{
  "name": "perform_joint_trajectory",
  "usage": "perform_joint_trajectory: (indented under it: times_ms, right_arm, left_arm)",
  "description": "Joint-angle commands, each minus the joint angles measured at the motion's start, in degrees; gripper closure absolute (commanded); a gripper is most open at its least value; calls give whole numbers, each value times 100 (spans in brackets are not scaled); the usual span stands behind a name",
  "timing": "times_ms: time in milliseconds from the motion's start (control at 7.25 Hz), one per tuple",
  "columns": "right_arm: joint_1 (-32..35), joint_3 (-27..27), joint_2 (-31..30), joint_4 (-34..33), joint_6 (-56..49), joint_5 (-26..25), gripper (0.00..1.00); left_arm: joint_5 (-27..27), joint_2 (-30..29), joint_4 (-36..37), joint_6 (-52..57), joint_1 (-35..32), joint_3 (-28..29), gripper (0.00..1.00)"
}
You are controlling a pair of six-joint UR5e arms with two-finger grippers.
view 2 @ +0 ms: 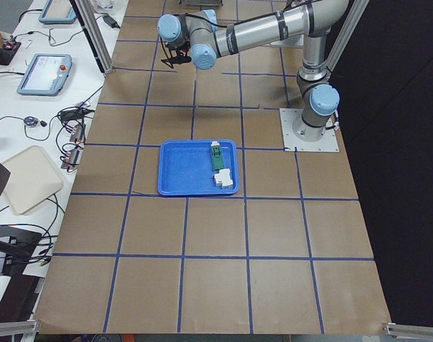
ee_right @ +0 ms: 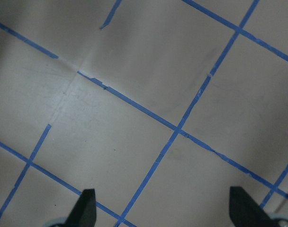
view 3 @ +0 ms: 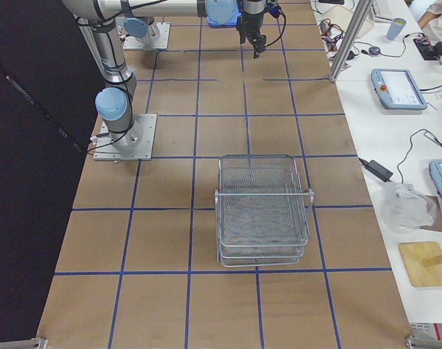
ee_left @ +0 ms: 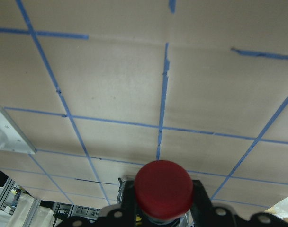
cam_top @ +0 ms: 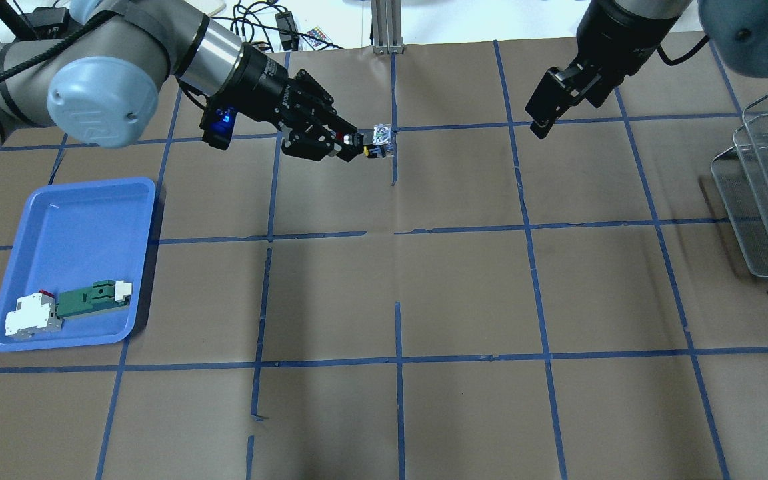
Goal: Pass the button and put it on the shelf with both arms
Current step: 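Lift the red push button with the left gripper and carry it toward the table center, then move the right gripper to the button held by the left gripper and grasp it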
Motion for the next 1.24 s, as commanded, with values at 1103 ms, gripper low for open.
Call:
perform_joint_trajectory:
  times_ms: [1103]
  right_arm:
    - [0,117,56,317,-5534,1756,0]
  left_arm:
    - [70,-61,1438,-1535,-1032,-55,100]
